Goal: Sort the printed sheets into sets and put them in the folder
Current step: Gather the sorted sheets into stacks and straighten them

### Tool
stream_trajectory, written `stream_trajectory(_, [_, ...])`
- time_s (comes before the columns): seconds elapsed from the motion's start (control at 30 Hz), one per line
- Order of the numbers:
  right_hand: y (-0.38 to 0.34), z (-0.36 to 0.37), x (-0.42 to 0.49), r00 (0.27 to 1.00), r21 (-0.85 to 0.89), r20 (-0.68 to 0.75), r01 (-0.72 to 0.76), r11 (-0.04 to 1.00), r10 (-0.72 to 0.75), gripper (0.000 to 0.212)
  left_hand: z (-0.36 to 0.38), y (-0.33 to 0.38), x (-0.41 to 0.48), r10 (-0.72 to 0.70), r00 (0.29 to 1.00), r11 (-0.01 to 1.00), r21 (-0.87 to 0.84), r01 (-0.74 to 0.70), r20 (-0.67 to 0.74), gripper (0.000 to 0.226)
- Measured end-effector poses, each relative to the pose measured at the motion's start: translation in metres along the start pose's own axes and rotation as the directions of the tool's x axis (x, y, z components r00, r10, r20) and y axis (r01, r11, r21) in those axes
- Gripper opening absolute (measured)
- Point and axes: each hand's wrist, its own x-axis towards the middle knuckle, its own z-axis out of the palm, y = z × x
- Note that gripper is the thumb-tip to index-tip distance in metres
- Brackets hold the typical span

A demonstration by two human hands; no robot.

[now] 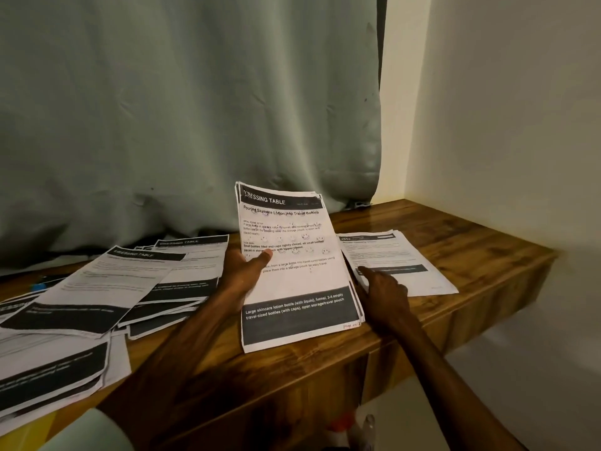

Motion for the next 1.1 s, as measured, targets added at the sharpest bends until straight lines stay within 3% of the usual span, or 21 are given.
stream_trajectory(0.1, [0.008, 0.001, 0.005, 0.997, -0.034, -0.028, 0.070, 0.997, -0.071, 0.044, 0.010, -0.006, 0.002, -0.035, 0.999, 0.999, 0.002, 0.035, -0.005, 0.013])
stream_trajectory(0.23, [0.021, -0.002, 0.018, 0.989, -0.047, -0.036, 0.142, 0.989, -0.144, 0.039, 0.019, -0.013, 0.005, -0.075, 0.997, 0.997, -0.001, 0.075, 0.006, 0.024])
stream_trajectory(0.5, [0.052, -0.007, 0.061, 0.985, -0.038, 0.037, 0.170, 0.985, -0.169, 0.043, 0.039, -0.027, 0.016, -0.222, 0.975, 0.975, -0.012, 0.222, 0.034, 0.008])
stream_trajectory(0.73, [0.077, 0.001, 0.099, 0.987, 0.032, 0.005, 0.157, 0.987, -0.158, 0.049, 0.074, -0.044, 0.037, -0.277, 0.960, 0.961, -0.006, 0.278, 0.034, 0.017])
stream_trajectory(0.9, [0.091, 0.016, 0.110, 0.988, 0.066, -0.052, 0.147, 0.987, -0.144, 0.047, 0.100, -0.057, 0.052, -0.163, 0.986, 0.972, 0.165, 0.166, -0.032, 0.029])
stream_trajectory(1.1, [0.091, 0.019, 0.109, 0.957, 0.096, -0.170, 0.252, 0.963, -0.234, 0.045, 0.109, -0.068, 0.062, -0.011, 0.987, 0.930, 0.361, 0.068, -0.159, 0.033])
